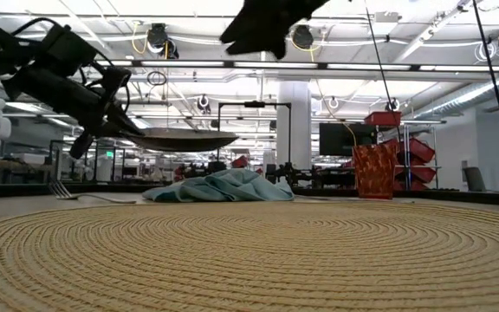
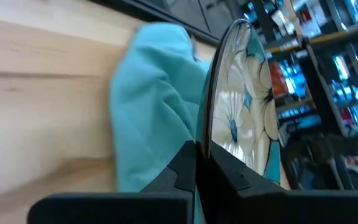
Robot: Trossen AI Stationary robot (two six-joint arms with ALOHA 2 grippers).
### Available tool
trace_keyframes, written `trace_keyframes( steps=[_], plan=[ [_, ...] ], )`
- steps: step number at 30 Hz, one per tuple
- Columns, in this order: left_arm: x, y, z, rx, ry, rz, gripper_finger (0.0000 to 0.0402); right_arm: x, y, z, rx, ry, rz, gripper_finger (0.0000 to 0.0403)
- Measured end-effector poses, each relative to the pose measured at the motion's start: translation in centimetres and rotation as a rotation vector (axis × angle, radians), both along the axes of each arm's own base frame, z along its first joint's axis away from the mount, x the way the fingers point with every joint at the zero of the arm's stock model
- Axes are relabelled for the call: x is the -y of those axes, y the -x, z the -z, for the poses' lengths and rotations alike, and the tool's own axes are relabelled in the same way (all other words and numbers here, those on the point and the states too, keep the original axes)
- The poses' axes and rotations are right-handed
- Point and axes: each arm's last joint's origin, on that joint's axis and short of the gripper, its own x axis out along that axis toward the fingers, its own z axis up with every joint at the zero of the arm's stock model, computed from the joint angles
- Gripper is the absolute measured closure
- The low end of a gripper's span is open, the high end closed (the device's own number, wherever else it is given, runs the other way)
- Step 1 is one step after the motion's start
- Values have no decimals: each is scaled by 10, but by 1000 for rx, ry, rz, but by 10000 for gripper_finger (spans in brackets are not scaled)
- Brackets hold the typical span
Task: Set table place
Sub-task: Put the white floral patterned plate on the brown mat
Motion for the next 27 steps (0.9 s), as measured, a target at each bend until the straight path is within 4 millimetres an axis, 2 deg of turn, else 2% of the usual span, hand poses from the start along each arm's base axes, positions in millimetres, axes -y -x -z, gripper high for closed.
trace_keyframes(
  steps=[4,10,17,25,27],
  plan=[
    [13,-13,-2,18,6,86,401,-4,22,-18,-35,55,51,241],
    [38,-28,-1,11,54,215,401,-9,45,-29,-108,91,89,241],
    [61,-49,7,-66,95,267,401,-15,65,-31,-110,95,92,241],
    [80,-95,-14,-52,55,394,401,-16,95,-23,-60,92,152,241],
    [85,-102,-13,-80,53,428,401,-17,104,-21,-52,80,160,241]
  ],
)
